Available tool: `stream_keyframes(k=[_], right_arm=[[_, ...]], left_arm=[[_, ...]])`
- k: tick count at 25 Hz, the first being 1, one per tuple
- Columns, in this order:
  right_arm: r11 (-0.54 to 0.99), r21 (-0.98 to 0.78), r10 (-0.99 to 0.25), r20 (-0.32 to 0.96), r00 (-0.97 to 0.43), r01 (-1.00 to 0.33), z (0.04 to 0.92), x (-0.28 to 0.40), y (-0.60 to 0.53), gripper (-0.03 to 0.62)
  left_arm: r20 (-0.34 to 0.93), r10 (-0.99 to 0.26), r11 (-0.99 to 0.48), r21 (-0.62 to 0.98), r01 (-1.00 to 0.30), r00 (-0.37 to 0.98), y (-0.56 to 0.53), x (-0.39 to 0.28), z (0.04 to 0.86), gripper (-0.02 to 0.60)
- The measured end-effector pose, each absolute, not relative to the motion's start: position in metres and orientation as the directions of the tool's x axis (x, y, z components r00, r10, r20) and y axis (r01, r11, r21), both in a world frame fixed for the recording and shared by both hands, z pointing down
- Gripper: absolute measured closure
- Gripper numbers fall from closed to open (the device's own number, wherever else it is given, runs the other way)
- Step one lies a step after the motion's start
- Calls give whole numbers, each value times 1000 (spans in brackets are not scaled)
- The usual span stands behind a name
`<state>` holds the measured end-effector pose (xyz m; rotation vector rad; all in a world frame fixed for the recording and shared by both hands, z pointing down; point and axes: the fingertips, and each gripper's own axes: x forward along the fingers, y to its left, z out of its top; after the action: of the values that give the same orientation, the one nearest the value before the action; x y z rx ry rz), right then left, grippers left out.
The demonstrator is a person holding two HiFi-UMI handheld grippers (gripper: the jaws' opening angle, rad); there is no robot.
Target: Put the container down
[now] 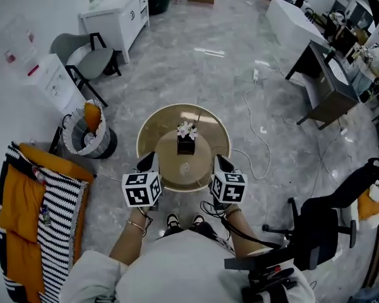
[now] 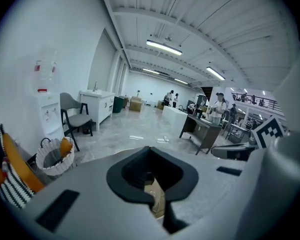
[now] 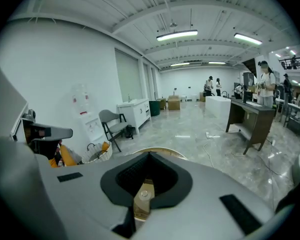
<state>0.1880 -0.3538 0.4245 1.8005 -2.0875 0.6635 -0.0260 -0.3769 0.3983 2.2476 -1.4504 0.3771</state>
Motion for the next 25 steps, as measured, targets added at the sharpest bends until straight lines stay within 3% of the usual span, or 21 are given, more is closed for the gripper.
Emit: stream_keyframes(k=[10,25], right_arm=[[161,-56,-866,471,-169,-985,387,212,-343,571],[225,-66,-855,465,-229,-972,379,202,-332,571]], left_arm=[[405,-849,-291,177,-940,339,-363,-27,368,574],[412,-852,-266,189,-945,322,-343,-16,370,574]])
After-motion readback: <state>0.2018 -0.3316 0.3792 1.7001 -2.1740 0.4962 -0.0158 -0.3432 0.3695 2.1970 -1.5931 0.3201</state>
